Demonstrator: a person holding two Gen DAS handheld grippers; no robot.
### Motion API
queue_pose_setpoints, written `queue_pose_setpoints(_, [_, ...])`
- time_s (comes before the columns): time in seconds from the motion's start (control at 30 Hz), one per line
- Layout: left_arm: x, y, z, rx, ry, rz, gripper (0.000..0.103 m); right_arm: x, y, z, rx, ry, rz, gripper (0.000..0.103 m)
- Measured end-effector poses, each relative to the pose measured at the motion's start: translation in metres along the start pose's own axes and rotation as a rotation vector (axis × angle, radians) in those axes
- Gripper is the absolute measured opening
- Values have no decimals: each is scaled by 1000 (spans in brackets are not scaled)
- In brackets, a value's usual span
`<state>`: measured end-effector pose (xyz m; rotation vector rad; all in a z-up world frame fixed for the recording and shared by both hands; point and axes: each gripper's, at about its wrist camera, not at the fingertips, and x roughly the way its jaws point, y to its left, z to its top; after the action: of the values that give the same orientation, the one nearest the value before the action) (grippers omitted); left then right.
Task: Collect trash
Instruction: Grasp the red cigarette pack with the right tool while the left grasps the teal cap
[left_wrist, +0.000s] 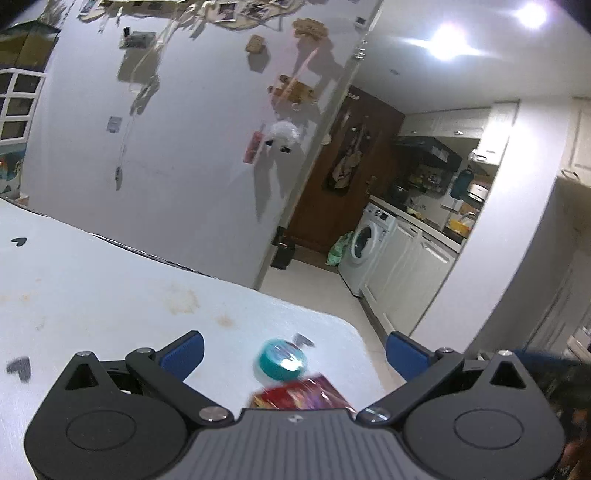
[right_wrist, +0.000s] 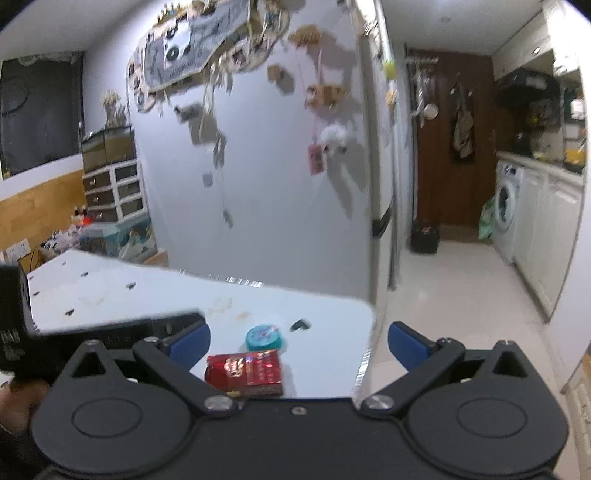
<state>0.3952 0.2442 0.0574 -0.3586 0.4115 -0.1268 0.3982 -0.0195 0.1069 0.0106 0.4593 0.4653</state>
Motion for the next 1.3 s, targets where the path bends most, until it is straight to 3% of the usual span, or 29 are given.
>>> queue_pose_setpoints(0.27, [45,9,24,130,83,-53,103,77,34,-26,-40,110,75,103])
queue_pose_setpoints(0.6, [105,3,19,294,207,-92,100,127,56,-35,-113,183,60,103])
queue_pose_setpoints(0.73, [123,5,16,318,255,-85,88,137,58,-43,-147,230,35,100])
queue_pose_setpoints(0.77, [127,4,14,325,264,-84,87,138,58,-45,-153,235,28,91])
queue_pose_setpoints(0.8, [130,3,12,333,268,-84,87,138,57,-47,-151,240,28,88])
queue_pose_setpoints(0.9, [138,-2,6,361,284,-80,83,131,53,-51,-146,232,26,87])
queue_pose_setpoints(1.1, [149,-6,-4,418,293,-3,64,108,49,-62,-177,225,29,87])
queue_pose_setpoints(1.17, [148,-8,-6,432,285,7,51,101,46,-65,-161,221,31,87])
queue_pose_setpoints(1.3, [140,-11,-9,429,276,12,49,93,45,-68,-154,222,24,86])
